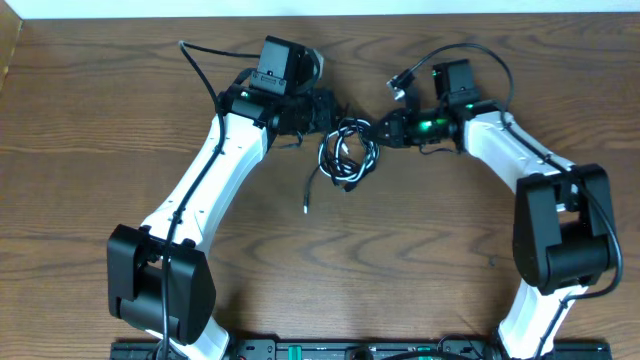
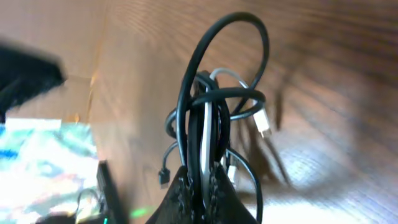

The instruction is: Untangle cables

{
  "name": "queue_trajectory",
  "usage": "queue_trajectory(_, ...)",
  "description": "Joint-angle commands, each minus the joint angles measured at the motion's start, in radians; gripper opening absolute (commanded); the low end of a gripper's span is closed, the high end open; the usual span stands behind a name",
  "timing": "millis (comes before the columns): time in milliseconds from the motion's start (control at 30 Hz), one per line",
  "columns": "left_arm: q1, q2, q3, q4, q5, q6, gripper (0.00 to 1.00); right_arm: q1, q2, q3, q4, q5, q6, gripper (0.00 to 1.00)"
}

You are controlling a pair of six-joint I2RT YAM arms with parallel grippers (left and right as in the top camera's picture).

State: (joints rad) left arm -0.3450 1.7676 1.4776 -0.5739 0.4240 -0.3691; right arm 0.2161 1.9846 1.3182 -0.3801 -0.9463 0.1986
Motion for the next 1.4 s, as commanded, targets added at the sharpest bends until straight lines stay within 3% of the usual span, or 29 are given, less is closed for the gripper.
queue_trajectory(0,0.002,0.010,-0.003,0.031,0.082,-0.009,0.50,0.010,-0.060,0.011,-0.057,-0.098,-0.159,0.01)
queue_trajectory(533,0.002,0.167,-0.003,0.029,0.090,-0.169,0.49,0.084,-0.060,0.011,-0.136,0.176,-0.084,0.01)
queue_trajectory(1267,-0.021,0.253,-0.003,0.045,0.115,-0.198,0.48,0.164,-0.060,0.011,-0.151,0.290,-0.071,0.01)
queue_trajectory(1367,-0.033,0.254,-0.003,0.051,0.115,-0.198,0.40,0.163,-0.060,0.011,-0.152,0.290,-0.071,0.01)
